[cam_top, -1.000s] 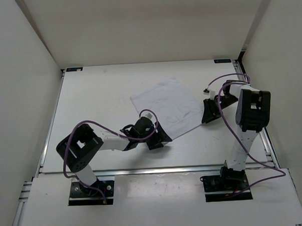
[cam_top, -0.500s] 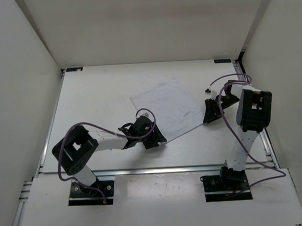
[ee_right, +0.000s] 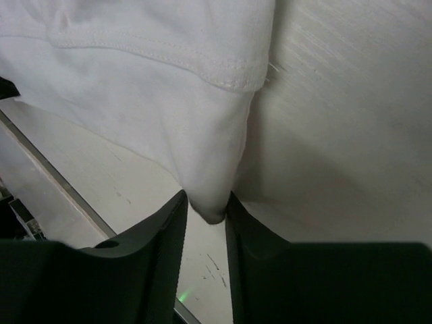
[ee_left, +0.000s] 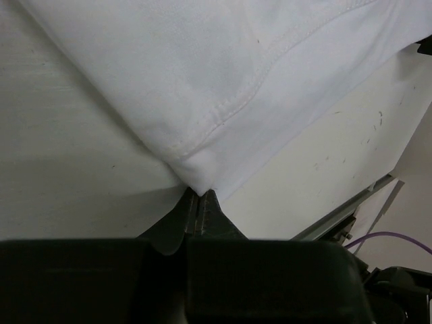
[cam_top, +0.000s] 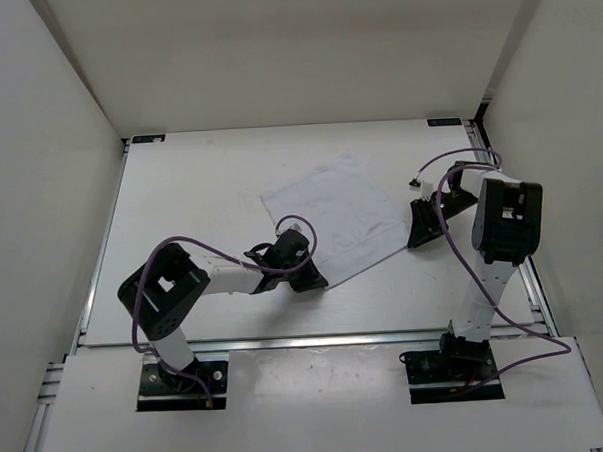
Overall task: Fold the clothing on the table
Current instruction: Fold the skirt
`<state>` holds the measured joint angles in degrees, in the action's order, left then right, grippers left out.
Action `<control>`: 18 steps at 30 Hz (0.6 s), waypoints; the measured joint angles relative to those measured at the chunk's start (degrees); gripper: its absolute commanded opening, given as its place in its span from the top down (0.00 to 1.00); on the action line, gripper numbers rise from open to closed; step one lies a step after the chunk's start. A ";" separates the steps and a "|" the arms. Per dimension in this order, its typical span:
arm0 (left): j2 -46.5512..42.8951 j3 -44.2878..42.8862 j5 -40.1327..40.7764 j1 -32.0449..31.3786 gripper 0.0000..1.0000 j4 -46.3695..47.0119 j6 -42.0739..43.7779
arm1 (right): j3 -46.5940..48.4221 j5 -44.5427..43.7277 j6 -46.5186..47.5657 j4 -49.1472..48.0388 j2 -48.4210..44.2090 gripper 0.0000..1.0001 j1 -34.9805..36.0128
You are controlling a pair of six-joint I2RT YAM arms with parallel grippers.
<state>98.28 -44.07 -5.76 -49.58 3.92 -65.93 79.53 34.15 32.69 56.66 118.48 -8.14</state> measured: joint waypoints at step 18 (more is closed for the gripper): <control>-15.28 8.74 0.81 3.34 1.00 -3.39 -1.14 | -1.22 0.98 -0.39 3.04 -2.64 0.72 0.07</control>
<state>83.00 -35.33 -4.95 -46.24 0.54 -67.07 78.30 35.14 32.29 59.70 115.83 -8.08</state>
